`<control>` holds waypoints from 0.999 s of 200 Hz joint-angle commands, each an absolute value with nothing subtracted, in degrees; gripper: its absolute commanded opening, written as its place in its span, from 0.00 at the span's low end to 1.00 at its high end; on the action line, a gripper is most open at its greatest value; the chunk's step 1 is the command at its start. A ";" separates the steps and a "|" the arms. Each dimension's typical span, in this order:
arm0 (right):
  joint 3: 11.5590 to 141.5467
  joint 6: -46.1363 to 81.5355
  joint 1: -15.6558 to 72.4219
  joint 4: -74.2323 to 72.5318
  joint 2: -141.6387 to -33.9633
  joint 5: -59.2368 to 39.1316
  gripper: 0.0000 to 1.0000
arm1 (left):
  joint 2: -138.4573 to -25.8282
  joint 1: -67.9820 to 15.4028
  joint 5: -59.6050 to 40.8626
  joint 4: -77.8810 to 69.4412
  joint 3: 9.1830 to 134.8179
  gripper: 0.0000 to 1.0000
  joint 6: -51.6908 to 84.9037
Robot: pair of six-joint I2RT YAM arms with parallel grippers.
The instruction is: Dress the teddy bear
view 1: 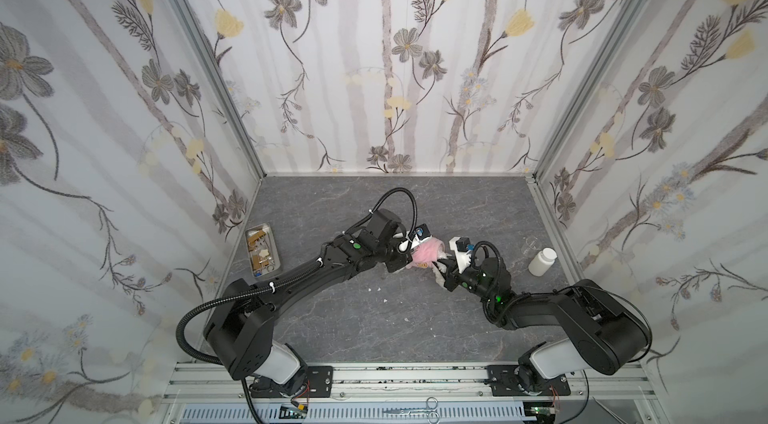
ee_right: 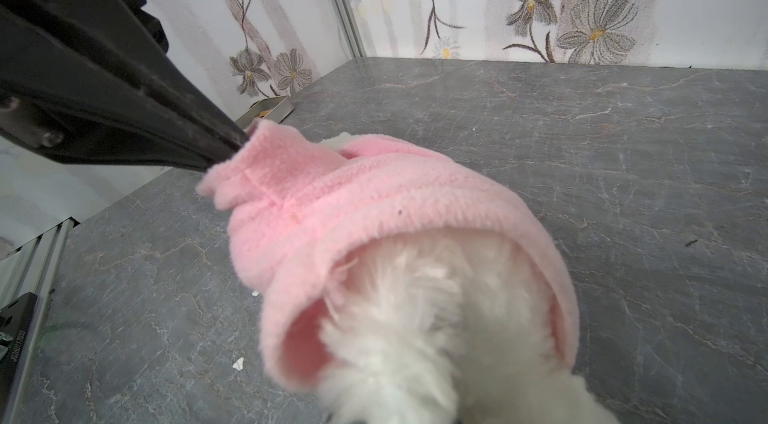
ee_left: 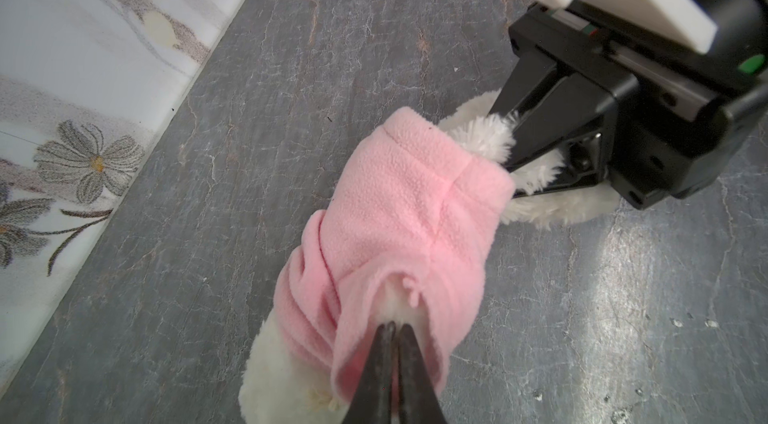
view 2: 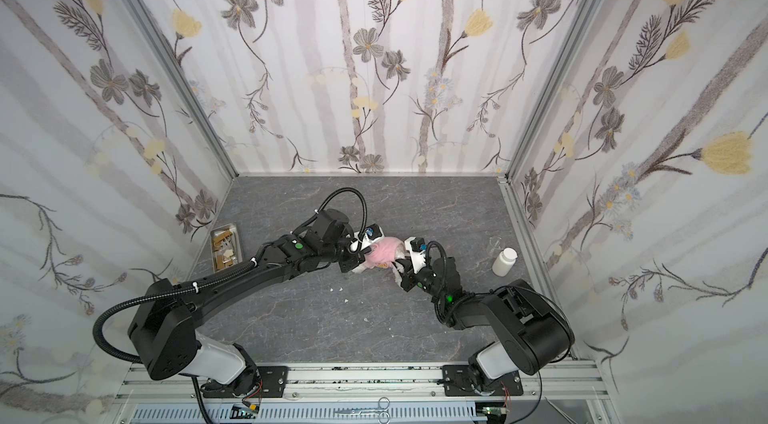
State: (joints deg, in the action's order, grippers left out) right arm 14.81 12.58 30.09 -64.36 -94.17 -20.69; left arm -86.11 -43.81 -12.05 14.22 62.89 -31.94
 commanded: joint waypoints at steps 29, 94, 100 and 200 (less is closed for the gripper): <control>14.95 13.00 30.14 -66.67 -94.22 -21.75 0.00 | -87.78 -43.85 -12.34 14.24 63.59 0.22 -32.84; 14.87 13.10 30.15 -66.78 -94.07 -21.84 0.00 | -90.21 -44.78 -13.60 14.41 65.13 0.32 -32.70; 14.93 13.10 30.15 -66.76 -94.07 -21.80 0.00 | -90.43 -44.92 -13.70 14.41 65.19 0.32 -32.77; 14.91 14.98 30.99 -69.85 -94.69 -23.20 0.00 | -97.24 -45.48 -10.85 14.59 67.63 0.33 -33.23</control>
